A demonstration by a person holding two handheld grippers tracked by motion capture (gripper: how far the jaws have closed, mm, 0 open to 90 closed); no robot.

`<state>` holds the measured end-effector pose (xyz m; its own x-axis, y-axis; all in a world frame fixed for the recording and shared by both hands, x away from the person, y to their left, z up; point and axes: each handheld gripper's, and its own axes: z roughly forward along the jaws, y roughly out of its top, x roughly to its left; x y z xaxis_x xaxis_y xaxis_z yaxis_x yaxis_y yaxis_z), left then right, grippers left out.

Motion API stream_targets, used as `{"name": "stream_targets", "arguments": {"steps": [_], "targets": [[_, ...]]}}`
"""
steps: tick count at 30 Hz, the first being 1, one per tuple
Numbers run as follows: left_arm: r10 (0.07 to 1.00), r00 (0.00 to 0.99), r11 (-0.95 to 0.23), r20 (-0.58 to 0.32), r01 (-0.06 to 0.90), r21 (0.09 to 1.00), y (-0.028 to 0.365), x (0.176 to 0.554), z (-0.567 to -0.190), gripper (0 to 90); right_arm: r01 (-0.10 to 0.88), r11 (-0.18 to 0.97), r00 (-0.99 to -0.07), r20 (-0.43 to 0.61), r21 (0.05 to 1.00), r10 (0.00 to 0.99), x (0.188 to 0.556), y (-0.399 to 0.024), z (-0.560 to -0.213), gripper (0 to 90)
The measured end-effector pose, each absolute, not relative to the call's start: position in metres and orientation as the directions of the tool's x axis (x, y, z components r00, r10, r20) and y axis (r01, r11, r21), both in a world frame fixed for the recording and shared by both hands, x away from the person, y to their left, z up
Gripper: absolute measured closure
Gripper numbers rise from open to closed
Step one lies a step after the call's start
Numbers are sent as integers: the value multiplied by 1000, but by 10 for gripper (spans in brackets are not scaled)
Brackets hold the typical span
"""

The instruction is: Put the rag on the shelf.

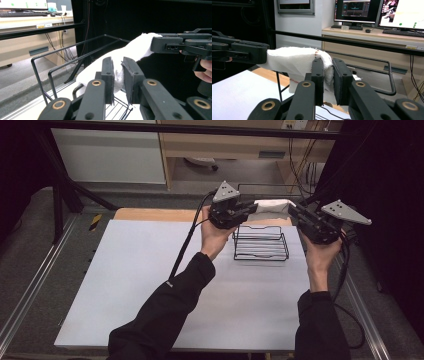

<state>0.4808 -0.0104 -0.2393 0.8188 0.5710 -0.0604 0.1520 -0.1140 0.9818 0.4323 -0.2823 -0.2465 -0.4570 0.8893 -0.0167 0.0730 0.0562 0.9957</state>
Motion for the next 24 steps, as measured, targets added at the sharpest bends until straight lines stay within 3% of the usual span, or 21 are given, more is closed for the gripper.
{"name": "stream_targets", "arguments": {"steps": [8,15,24], "targets": [[574,814,-99,-84,171,980,-2,476,-228,742,74,57,-453,-17,996,891,431,-282,-250,804],[596,794,-81,-114,202,976,-4,483,-215,818,76,56,-455,-16,996,890,431,-282,-255,806],[624,771,-89,-130,236,968,-7,491,-214,850,78,59,-456,-17,995,890,430,-283,-257,807]]}}
